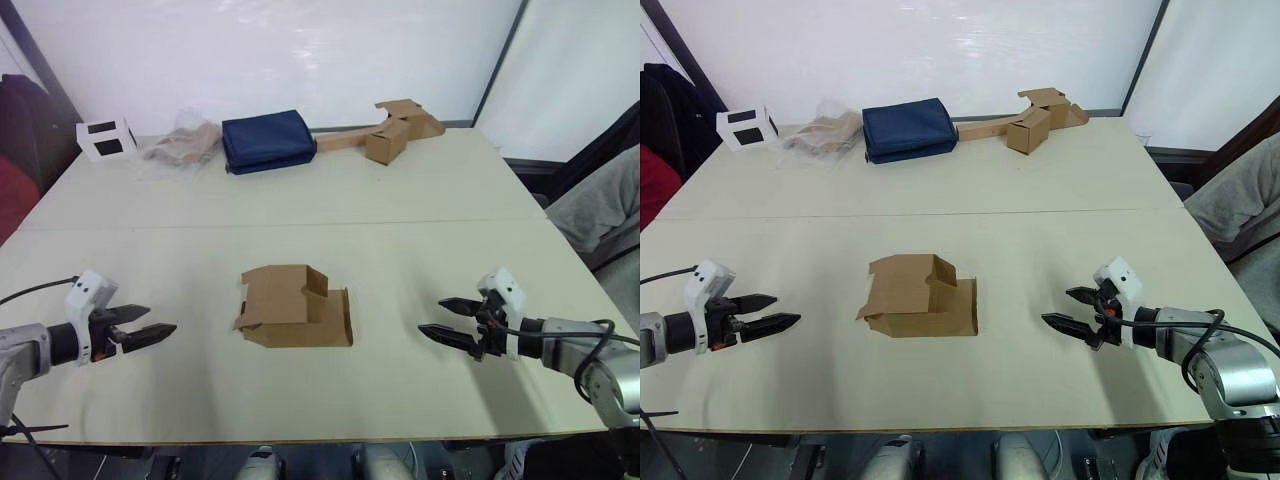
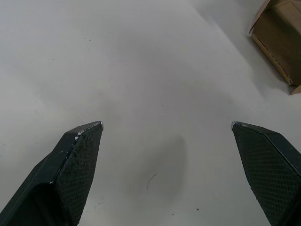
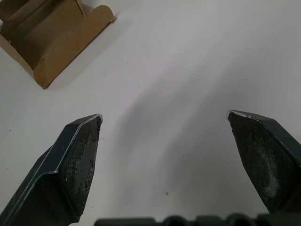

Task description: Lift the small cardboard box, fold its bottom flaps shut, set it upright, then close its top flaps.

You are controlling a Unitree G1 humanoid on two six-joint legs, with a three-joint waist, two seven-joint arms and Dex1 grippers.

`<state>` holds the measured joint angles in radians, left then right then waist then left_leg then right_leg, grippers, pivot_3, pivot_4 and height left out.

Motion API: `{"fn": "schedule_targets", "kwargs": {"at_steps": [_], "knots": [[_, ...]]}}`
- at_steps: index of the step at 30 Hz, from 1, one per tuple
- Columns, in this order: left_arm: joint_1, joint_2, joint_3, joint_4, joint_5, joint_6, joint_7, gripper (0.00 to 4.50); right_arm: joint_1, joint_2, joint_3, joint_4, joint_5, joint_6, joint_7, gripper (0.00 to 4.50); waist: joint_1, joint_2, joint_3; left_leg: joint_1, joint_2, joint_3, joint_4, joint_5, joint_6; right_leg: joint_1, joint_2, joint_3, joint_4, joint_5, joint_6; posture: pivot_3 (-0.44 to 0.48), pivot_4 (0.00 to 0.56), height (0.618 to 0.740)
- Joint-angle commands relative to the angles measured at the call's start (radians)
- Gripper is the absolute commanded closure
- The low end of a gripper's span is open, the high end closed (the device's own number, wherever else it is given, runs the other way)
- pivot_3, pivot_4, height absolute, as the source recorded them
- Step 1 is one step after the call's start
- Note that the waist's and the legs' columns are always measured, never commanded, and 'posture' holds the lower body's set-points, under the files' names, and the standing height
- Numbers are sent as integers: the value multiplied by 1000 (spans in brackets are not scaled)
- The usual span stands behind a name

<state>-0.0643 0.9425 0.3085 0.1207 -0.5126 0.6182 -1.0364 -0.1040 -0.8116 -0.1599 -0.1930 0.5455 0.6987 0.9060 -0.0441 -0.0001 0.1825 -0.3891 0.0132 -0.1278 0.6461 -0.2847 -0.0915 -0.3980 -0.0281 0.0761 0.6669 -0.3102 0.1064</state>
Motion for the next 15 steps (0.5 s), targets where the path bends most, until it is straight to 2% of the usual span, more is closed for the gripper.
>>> {"fn": "schedule_targets", "kwargs": {"at_steps": [1,15], "knots": [[-15,-4,13,6,7,-21,5,0,-14,-10,-3,-41,-2,-1,-5,65,0,0,0,0,0,0,0,0,0,0,0,0,0,0,0,0,150,740],[-25,-13,38,-3,-19,1,-3,0,-46,6,13,-53,-9,9,-26,65,0,0,0,0,0,0,0,0,0,0,0,0,0,0,0,0,150,740]]}}
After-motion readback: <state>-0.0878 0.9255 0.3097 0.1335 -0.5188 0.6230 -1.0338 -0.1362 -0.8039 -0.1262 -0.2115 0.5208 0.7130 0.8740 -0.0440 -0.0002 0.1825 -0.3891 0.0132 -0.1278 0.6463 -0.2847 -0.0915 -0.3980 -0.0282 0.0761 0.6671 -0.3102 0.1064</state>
